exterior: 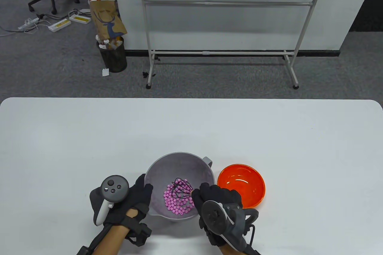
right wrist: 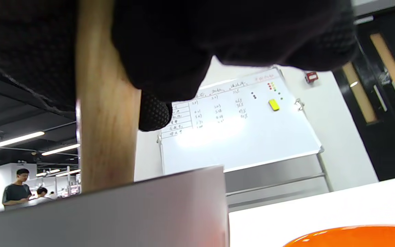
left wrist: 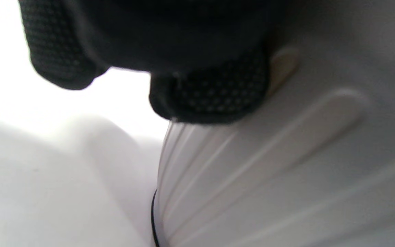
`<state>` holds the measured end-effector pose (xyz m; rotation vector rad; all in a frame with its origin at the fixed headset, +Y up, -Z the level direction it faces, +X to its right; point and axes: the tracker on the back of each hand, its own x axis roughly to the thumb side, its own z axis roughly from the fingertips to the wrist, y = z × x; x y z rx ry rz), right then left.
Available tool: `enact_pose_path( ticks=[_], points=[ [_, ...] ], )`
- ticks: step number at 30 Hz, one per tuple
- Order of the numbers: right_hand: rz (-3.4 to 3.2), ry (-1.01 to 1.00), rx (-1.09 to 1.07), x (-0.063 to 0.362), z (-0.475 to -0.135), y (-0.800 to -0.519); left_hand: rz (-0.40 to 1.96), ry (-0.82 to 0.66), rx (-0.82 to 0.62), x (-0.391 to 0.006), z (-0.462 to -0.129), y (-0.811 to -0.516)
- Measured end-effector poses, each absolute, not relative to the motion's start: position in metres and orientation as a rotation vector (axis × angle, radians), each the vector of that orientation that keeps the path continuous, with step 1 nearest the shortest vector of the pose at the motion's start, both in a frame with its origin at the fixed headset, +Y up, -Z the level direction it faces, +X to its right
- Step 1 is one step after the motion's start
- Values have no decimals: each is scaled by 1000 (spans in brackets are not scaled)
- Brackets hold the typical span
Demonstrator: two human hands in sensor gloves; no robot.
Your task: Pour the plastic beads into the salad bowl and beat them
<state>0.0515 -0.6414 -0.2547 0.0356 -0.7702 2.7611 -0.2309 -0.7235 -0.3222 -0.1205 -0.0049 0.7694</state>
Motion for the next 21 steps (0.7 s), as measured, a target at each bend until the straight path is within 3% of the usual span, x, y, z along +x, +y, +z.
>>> enact_pose_path(
  ticks=[6,12,15,21],
  points=[
    [2819,-790,34,52,-247,-632,768,-3,-120,-231,-322,-724],
    [2797,-658,88,51,-241,-622,767,-3,-121,-231,-322,-723],
    [2711,-559,102,53,-244,-628,768,-3,-120,-231,-322,-723],
    [2642,-584,58,52,-256,-644,767,-4,-120,-231,-322,-723]
  ],
)
